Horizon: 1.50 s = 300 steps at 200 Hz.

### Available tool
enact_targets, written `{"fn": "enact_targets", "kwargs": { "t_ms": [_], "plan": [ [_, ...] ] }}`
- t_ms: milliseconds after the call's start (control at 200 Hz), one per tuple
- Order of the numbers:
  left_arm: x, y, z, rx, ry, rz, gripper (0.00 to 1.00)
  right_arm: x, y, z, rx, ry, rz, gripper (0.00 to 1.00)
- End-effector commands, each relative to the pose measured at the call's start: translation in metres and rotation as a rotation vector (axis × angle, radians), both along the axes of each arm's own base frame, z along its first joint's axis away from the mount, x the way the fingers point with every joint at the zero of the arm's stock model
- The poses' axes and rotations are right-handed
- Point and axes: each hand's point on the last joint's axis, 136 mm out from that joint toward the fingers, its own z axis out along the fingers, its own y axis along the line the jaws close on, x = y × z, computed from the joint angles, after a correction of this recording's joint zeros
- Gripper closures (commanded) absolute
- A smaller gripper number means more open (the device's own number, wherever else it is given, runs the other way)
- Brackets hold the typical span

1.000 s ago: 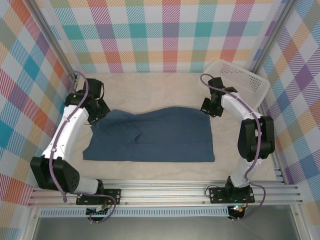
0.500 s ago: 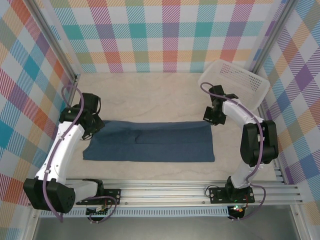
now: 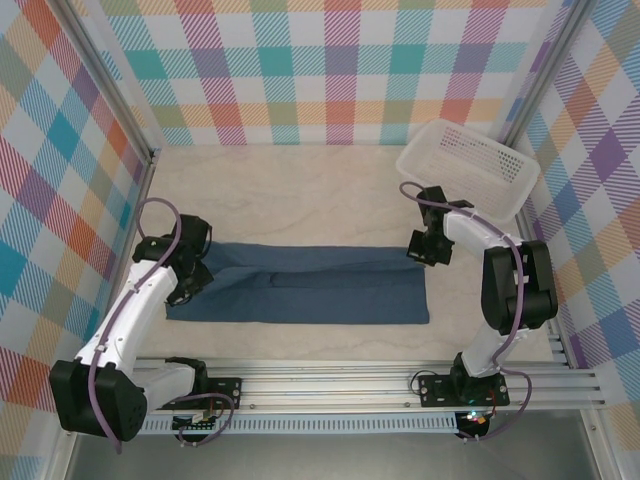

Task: Fold and stack the t-shirts

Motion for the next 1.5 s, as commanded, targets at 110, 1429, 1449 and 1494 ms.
{"fn": "enact_targets", "kwargs": {
  "t_ms": [110, 1429, 1449, 1494],
  "plan": [
    [-0.016, 0.013, 0.004, 0.071, -0.003, 0.046, 1.0, -0.011, 0.003, 0.007, 0.015, -0.001, 0.0, 1.0],
    [-0.04, 0.002, -0.025, 0.115, 0.043, 0.108, 1.0, -0.026, -0.003, -0.005, -0.021, 0.047, -0.033, 0.99],
    [-0.041, 0.001, -0.027, 0.115, 0.047, 0.108, 1.0, -0.028, -0.003, -0.005, -0.021, 0.049, -0.033, 0.98],
    [-0.041, 0.001, -0.029, 0.119, 0.054, 0.108, 1.0, -0.03, -0.004, -0.006, -0.02, 0.054, -0.04, 0.97]
  ]
}}
